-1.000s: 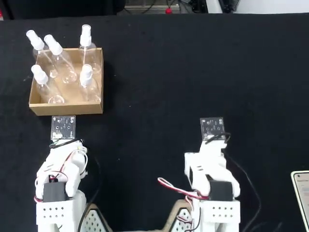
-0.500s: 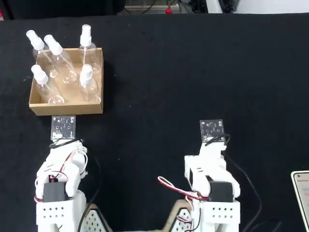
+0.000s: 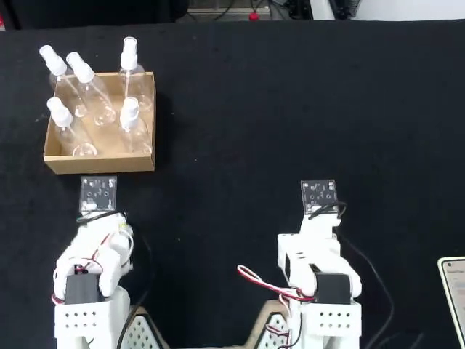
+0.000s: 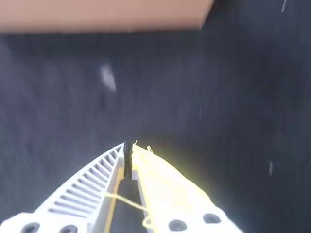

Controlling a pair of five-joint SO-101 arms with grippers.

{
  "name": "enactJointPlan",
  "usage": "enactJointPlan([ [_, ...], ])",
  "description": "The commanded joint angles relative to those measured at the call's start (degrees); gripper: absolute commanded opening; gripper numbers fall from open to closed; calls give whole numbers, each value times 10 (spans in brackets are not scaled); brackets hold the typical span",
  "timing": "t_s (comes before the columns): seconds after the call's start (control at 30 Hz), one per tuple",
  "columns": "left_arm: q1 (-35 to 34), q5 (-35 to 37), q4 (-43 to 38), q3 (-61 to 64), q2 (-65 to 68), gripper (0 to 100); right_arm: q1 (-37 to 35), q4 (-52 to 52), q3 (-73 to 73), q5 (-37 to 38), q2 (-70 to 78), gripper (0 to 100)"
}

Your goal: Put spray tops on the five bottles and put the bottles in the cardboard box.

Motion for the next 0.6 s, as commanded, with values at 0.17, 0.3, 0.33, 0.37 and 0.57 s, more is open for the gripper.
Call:
enactJointPlan([
  [0.17,1,-1,53,4,-1,30,6,4,-6,1,-57,12],
  [0.3,1,-1,53,4,-1,30,6,4,-6,1,-57,12],
  [0.33,1,-1,53,4,-1,30,6,4,-6,1,-57,12],
  [0.37,1,-1,53,4,-1,30,6,4,-6,2,-57,12],
  [0.57,6,-1,53,4,-1,30,5,4,-6,2,-57,12],
])
